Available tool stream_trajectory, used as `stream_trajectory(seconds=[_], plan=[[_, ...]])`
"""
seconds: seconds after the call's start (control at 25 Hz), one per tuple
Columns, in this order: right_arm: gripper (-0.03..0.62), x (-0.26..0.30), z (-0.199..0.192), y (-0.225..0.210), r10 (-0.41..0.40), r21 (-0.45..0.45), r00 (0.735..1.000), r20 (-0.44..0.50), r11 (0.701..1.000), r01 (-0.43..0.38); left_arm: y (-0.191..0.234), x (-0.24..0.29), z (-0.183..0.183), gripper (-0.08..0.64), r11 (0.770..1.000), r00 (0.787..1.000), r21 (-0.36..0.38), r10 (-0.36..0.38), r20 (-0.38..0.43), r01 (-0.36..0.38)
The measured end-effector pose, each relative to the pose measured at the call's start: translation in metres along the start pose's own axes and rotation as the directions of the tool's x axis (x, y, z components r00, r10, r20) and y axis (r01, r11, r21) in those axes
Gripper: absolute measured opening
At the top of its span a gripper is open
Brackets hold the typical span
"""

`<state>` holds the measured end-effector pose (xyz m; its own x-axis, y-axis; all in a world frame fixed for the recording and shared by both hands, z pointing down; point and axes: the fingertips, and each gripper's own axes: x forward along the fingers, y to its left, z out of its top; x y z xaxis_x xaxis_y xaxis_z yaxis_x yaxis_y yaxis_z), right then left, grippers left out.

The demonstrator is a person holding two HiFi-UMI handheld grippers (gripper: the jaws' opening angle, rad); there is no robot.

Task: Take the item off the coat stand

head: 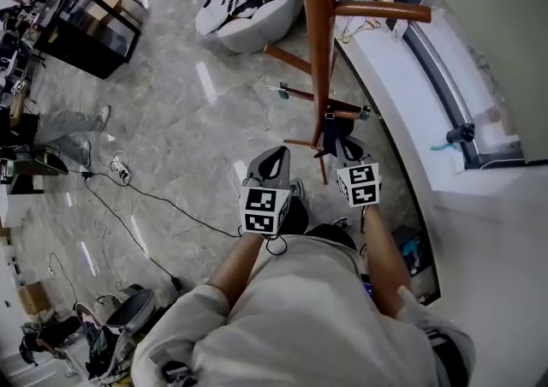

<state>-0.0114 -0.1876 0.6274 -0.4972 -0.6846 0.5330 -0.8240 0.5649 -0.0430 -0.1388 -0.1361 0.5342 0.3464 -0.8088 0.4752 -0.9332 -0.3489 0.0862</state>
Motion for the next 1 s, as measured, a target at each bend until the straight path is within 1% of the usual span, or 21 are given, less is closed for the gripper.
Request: stream_trajectory(seconds=[0.2, 0.44, 1.0], plan=[[0.008, -0.007, 0.004, 0.001, -0.004, -0.012, 1.0, 0.015, 1.0, 0.004, -0.007, 0.002, 0.0, 0.011, 1.0, 1.0, 0.0, -0.017, 0.005, 0.017], [0.008, -0.019, 0.007, 0.0, -0.013, 0.005, 0.999, 0.035, 1.0, 0.013, -0.012, 0.005, 0.0, 0.011, 0.999, 0.999, 0.001, -0.036, 0.008, 0.036], [0.008, -0.053, 0.01, -0.02, -0.077, 0.026, 0.994, 0.072, 0.997, 0.075, -0.049, 0.02, 0.013, 0.011, 0.991, 0.992, 0.053, -0.125, 0.014, 0.124]])
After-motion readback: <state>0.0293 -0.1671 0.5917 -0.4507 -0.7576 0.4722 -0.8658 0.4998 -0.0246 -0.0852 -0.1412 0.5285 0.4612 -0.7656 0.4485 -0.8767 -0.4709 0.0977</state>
